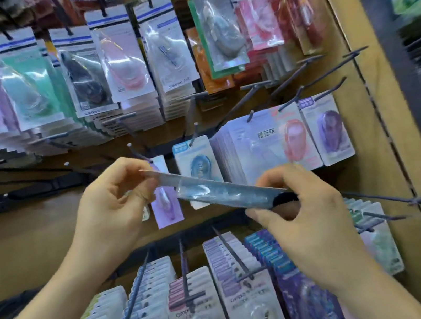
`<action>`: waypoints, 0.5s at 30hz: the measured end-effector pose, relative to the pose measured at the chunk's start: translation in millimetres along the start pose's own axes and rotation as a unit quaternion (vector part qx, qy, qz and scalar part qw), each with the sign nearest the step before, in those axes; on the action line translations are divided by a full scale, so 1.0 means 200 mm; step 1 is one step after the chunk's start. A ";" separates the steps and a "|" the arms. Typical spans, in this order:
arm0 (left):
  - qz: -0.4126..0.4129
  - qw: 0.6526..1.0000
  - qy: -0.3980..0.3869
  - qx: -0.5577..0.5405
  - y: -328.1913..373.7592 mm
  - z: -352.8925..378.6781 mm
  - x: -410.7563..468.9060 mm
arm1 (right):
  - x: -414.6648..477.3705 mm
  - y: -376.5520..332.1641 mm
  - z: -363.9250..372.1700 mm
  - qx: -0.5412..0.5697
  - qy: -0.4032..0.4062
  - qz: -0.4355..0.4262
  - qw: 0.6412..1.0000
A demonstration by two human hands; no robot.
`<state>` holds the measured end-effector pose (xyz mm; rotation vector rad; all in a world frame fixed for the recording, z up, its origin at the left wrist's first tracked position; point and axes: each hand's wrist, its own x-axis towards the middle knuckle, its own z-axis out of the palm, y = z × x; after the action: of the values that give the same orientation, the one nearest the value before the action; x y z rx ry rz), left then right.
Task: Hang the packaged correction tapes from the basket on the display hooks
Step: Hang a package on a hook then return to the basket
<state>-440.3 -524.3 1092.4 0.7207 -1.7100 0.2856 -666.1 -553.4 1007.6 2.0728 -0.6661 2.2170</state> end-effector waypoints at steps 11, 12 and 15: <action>0.005 0.993 0.020 0.117 -0.03 -0.35 -0.21 | -0.01 -0.13 0.23 -0.039 -0.149 -0.072 0.985; 0.003 0.992 0.028 0.122 -0.03 -0.39 -0.21 | -0.01 -0.15 0.26 -0.040 -0.170 -0.066 0.982; -0.031 0.994 0.041 0.097 -0.04 -0.50 -0.19 | 0.00 -0.24 0.37 -0.035 -0.224 -0.031 0.973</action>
<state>-351.4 -464.4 1083.1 0.8902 -1.5933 0.4362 -581.4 -534.5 1023.0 2.5388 -0.6746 1.6710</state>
